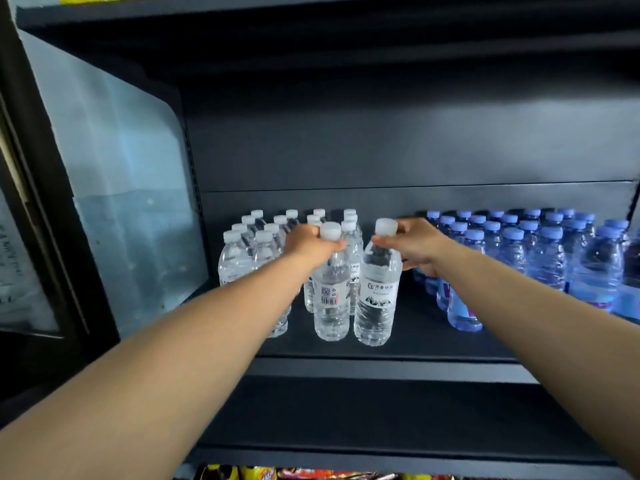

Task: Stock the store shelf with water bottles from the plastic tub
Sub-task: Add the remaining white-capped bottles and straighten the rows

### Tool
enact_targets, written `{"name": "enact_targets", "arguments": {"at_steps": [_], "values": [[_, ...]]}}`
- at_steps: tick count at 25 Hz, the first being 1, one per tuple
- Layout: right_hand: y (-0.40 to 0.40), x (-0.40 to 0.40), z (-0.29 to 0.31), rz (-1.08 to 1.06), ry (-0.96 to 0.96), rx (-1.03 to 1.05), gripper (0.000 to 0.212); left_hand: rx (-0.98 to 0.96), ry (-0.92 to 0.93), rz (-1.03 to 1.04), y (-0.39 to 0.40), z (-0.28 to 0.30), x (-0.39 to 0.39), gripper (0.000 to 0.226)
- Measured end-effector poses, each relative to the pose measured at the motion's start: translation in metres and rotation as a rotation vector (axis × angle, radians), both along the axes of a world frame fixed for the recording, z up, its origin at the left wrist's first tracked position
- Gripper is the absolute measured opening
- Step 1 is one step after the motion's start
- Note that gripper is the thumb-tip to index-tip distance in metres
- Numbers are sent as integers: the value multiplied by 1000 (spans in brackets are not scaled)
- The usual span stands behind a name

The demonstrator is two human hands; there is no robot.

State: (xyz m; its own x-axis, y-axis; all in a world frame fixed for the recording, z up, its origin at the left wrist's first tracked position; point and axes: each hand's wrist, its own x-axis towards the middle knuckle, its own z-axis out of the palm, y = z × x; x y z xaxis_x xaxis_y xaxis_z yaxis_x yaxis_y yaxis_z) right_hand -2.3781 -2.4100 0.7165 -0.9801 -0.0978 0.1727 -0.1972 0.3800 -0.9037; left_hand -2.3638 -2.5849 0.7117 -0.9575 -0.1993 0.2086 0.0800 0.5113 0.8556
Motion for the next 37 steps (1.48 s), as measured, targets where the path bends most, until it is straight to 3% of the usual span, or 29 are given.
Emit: {"name": "enact_targets", "arguments": {"at_steps": [6,12,16,20,25,31,37], "values": [[-17,-64,-39,48,-25,25,30,2,-15,188,4,-35,-51,32],[-12,-87,-38,179,-165,-37,32,-53,-170,50,-15,-24,-62,31],[-12,-85,-39,235,-140,-61,30,-116,-272,18,-15,-10,-70,42],[-20,-85,-40,180,-90,-26,33,-299,-221,60,-8,-16,-73,74],[-14,-83,-48,211,-130,-47,40,-246,-283,53,-15,-10,-71,59],[-13,-89,-65,201,-119,-36,68,-239,-239,54,-16,-30,-68,85],[-19,-87,-68,214,-92,-104,47,-342,-285,48,-29,-20,-74,74]]}}
